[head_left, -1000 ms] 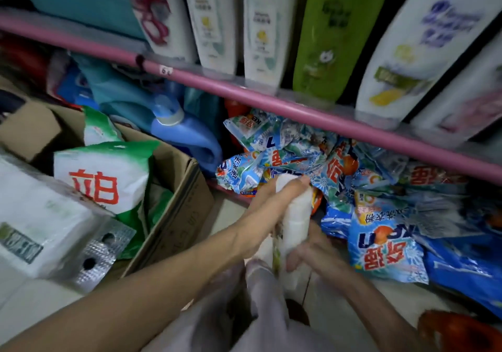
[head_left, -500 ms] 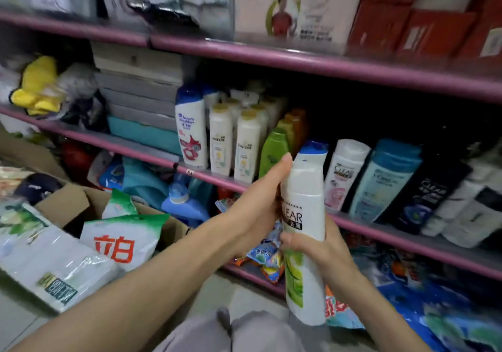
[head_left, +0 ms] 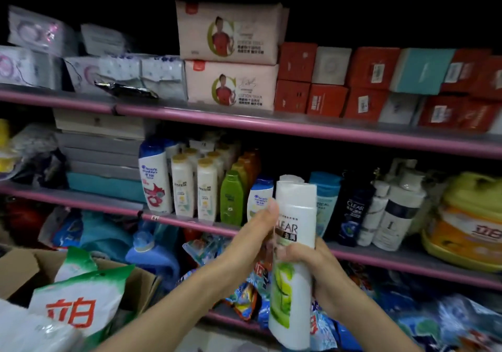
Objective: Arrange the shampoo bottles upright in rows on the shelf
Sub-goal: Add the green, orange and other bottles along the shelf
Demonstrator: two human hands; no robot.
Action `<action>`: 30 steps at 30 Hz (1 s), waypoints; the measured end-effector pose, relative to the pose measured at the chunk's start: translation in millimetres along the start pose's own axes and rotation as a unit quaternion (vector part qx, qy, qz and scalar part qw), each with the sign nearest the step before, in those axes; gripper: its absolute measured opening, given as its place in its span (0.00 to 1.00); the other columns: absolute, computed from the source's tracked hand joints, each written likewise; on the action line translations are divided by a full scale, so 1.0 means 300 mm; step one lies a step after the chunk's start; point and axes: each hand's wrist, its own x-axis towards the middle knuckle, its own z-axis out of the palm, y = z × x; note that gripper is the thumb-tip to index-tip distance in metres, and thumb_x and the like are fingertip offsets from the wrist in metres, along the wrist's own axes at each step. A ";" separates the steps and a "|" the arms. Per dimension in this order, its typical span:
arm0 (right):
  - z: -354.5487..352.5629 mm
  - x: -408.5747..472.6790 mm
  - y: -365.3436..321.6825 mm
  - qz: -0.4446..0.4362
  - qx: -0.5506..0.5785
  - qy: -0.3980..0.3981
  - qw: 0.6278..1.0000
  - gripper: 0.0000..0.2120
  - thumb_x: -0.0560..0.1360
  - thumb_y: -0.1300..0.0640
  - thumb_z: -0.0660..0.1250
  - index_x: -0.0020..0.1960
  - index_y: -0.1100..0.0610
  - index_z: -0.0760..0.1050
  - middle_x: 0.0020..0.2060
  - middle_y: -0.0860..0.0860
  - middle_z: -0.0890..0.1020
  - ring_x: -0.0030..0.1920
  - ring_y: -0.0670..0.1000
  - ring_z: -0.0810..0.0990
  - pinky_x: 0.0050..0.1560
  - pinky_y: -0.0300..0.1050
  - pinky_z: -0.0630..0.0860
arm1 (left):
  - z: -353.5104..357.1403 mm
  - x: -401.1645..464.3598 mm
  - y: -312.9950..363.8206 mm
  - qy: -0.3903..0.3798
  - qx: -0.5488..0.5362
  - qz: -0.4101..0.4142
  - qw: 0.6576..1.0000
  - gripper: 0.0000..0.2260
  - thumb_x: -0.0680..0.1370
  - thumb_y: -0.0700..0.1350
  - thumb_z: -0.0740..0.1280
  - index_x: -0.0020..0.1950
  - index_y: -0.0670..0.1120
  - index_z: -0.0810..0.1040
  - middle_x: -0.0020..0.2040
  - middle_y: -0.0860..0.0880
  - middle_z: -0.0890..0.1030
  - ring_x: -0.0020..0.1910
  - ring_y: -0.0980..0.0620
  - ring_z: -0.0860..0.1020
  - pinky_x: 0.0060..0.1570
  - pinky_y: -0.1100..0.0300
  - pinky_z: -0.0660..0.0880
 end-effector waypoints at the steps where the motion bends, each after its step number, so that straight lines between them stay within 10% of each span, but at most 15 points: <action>1: -0.004 0.002 -0.007 0.003 0.058 0.003 0.998 0.25 0.53 0.61 0.73 0.51 0.57 0.81 0.44 0.61 0.84 0.42 0.58 0.83 0.44 0.56 0.82 | 0.002 -0.011 -0.028 -0.012 0.042 -0.004 0.999 0.33 0.65 0.70 0.66 0.65 0.55 0.73 0.58 0.52 0.81 0.56 0.52 0.80 0.58 0.51 0.76; 5: -0.026 -0.001 -0.038 0.034 0.198 0.020 0.979 0.18 0.58 0.64 0.70 0.49 0.61 0.82 0.45 0.62 0.84 0.44 0.60 0.85 0.40 0.54 0.82 | -0.008 -0.047 -0.123 -0.070 0.140 0.029 0.987 0.32 0.62 0.53 0.79 0.63 0.57 0.70 0.54 0.54 0.82 0.52 0.54 0.81 0.55 0.50 0.79; 8: -0.076 -0.020 -0.080 0.021 0.062 0.057 0.996 0.28 0.61 0.56 0.77 0.59 0.62 0.76 0.51 0.59 0.84 0.51 0.59 0.84 0.49 0.55 0.81 | -0.038 -0.049 -0.114 -0.055 0.250 0.075 0.964 0.27 0.62 0.53 0.77 0.59 0.58 0.72 0.50 0.56 0.82 0.49 0.57 0.81 0.51 0.53 0.80; 16: -0.284 -0.100 -0.126 0.057 -0.111 0.019 0.992 0.20 0.65 0.48 0.73 0.56 0.52 0.80 0.51 0.56 0.84 0.52 0.56 0.84 0.46 0.48 0.82 | -0.154 -0.045 -0.039 -0.067 0.597 0.173 0.781 0.22 0.62 0.61 0.71 0.49 0.66 0.63 0.39 0.62 0.76 0.37 0.63 0.76 0.31 0.67 0.69; 21: -0.294 -0.108 -0.087 0.073 0.073 0.089 0.991 0.14 0.64 0.58 0.73 0.50 0.60 0.83 0.50 0.63 0.83 0.50 0.62 0.84 0.37 0.49 0.83 | -0.166 0.018 0.002 0.000 0.659 0.240 0.713 0.30 0.63 0.69 0.66 0.61 0.60 0.67 0.51 0.60 0.77 0.47 0.60 0.76 0.44 0.62 0.77; 25: -0.294 -0.088 -0.097 0.033 0.161 0.173 0.971 0.21 0.67 0.57 0.71 0.57 0.64 0.76 0.49 0.63 0.84 0.49 0.61 0.84 0.35 0.48 0.83 | -0.164 0.075 0.014 0.125 0.639 0.294 0.700 0.40 0.69 0.69 0.62 0.76 0.54 0.53 0.71 0.55 0.64 0.68 0.56 0.63 0.65 0.62 0.60; 30: -0.267 -0.042 -0.152 -0.043 0.241 0.237 0.940 0.21 0.68 0.56 0.70 0.58 0.64 0.75 0.50 0.61 0.84 0.51 0.60 0.84 0.37 0.48 0.83 | -0.129 0.129 0.019 0.191 0.605 0.319 0.704 0.40 0.77 0.61 0.61 0.78 0.47 0.42 0.78 0.47 0.50 0.76 0.51 0.53 0.69 0.62 0.50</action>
